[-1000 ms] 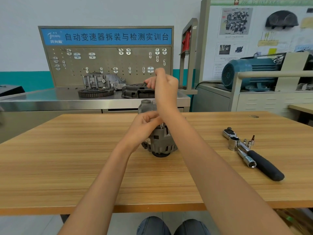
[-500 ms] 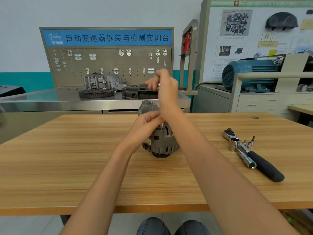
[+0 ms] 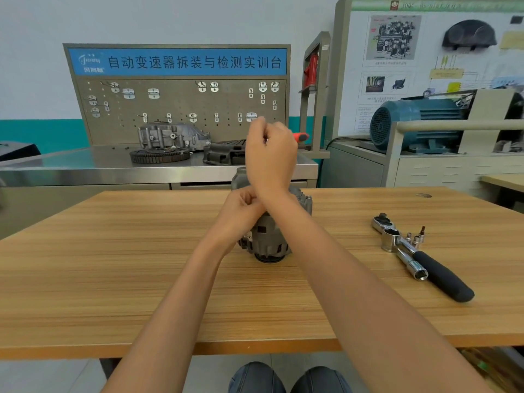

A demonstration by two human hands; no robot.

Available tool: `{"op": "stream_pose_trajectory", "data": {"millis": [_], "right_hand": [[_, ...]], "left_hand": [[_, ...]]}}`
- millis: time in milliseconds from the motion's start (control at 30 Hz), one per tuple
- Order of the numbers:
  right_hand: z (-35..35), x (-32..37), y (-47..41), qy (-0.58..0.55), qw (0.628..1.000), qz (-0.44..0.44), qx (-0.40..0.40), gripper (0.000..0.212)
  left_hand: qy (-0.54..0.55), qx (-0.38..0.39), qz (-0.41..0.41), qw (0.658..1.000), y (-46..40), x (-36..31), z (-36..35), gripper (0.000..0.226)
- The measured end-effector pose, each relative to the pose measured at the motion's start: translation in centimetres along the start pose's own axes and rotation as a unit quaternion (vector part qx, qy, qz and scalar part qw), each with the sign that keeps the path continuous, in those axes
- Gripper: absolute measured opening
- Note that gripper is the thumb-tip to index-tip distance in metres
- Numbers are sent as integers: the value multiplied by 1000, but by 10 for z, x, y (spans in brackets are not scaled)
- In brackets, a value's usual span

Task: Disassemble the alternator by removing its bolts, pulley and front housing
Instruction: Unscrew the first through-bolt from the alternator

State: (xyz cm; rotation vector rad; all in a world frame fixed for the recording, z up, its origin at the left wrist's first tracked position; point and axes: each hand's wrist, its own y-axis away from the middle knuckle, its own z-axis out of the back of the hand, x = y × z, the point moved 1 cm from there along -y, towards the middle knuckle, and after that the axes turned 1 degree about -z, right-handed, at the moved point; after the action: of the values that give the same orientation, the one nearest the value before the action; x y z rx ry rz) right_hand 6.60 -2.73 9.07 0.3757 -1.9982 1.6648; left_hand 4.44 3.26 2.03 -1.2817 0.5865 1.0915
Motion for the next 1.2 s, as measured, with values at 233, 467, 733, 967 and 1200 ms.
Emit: {"op": "stream_pose_trajectory", "data": {"millis": [233,467,733,967,1200], "right_hand": [[11,-6,-20,-274,925,-211,158,49],[7,-8,1,-26,999,-13,38,45],[10,-6,-7,-85,991,-79,73,46],[9,-6,-15,-246,937,-209,135,50],[4,-3,8,99,992,69,-29,36]], "left_hand": [[26,33,-13,999,2,-3,0,17],[10,5,-16,1000,3,-4,0,49],[24,9,-27,999,2,-4,-5,28],[37,35,-31,998,4,-5,-1,23],[5,0,10,1000,0,0,0,23]]}}
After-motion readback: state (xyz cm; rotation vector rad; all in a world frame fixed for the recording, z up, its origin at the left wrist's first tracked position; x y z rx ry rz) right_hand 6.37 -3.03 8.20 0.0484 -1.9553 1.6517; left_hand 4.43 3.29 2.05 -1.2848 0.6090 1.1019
